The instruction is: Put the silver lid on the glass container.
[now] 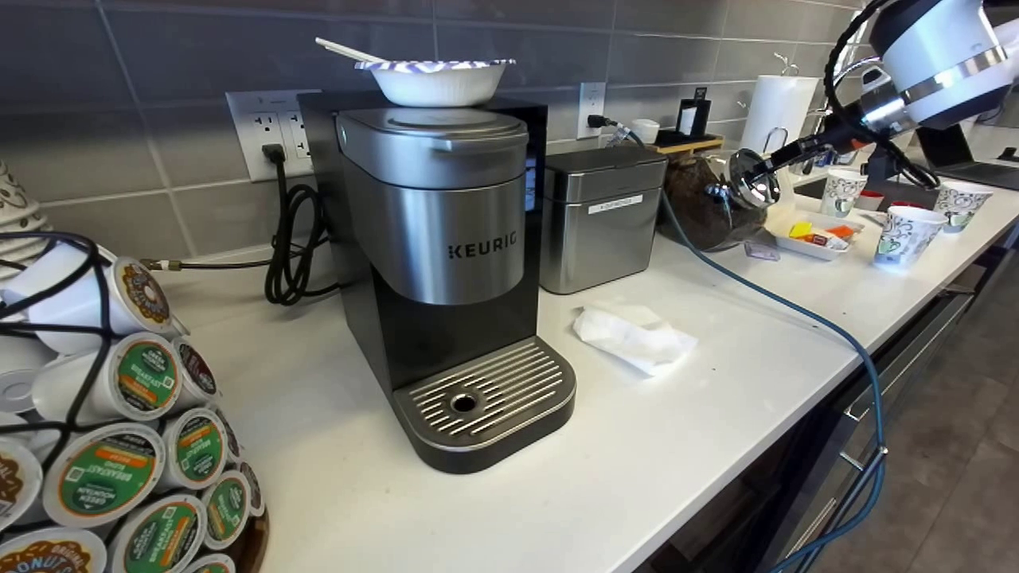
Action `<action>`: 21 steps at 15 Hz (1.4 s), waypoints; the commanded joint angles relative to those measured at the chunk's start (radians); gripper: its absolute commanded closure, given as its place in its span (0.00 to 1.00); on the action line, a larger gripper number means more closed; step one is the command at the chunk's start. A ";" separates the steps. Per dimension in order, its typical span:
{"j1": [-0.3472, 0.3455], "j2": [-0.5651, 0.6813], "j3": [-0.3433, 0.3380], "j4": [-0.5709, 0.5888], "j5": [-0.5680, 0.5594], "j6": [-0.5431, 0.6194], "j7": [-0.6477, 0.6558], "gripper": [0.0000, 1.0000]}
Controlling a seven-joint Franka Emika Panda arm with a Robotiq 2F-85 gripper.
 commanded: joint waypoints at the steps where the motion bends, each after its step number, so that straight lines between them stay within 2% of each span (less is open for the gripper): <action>1: 0.022 0.028 -0.015 0.033 -0.035 0.022 0.037 0.79; 8: 0.047 0.038 -0.040 0.033 -0.102 0.017 0.109 0.79; 14: 0.087 0.041 -0.089 0.025 -0.209 -0.002 0.229 0.79; 15: 0.095 0.043 -0.098 0.026 -0.226 -0.006 0.249 0.29; 16: 0.103 0.045 -0.107 0.027 -0.241 -0.008 0.267 0.28; 17: 0.109 0.050 -0.114 0.030 -0.254 -0.009 0.282 0.23; 20: 0.128 0.049 -0.131 0.031 -0.283 -0.012 0.323 0.00; 21: 0.136 0.046 -0.139 0.027 -0.294 -0.012 0.340 0.00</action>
